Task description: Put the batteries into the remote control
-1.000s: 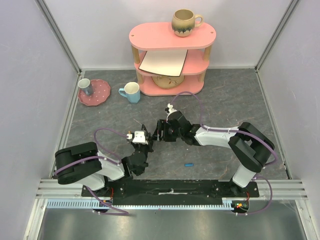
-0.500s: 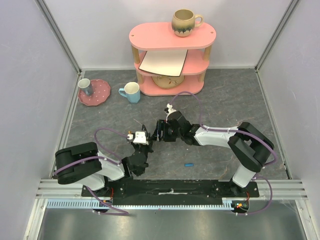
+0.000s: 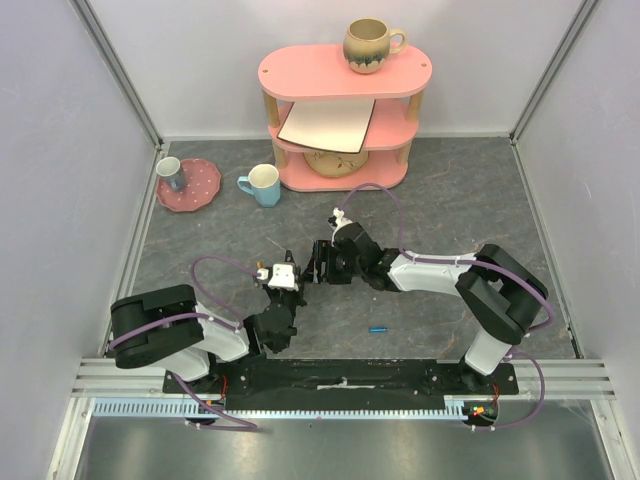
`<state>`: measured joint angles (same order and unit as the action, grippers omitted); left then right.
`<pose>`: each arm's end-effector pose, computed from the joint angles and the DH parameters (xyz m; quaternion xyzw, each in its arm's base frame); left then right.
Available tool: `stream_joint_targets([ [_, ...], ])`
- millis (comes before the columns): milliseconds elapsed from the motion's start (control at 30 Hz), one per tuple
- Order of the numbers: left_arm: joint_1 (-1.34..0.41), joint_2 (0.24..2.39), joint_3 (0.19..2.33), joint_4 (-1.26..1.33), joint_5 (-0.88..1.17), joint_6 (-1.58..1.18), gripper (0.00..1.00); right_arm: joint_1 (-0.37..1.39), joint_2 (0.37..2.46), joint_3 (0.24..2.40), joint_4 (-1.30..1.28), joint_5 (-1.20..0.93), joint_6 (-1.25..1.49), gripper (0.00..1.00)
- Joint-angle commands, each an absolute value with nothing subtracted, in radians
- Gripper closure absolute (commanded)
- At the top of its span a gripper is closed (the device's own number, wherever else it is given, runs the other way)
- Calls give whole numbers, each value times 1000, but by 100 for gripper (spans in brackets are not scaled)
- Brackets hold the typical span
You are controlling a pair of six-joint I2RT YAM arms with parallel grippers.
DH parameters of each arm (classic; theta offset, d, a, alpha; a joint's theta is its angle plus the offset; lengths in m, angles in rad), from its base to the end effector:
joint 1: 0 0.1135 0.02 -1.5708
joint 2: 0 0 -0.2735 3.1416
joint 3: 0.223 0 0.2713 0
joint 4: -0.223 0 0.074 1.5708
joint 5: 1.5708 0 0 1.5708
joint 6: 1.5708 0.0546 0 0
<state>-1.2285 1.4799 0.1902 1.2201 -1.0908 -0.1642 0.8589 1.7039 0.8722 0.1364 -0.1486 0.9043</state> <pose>0.1212 -0.1959 0.1414 0.0123 0.7183 -0.0830 0.6907 0.2403 0.2908 0.1475 -0.0110 0.9037 0.3690 0.2169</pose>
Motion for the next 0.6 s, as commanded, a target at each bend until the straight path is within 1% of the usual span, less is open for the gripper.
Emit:
stream_joint_targets([
  [0,-1255,1477,216,1336,-1068,-146,98,871,1759,835,-34,-61,845,28],
  [567,-1255,1471,209,1341,-1111,-130,98,870,1740,795,-34,-54,850,29],
])
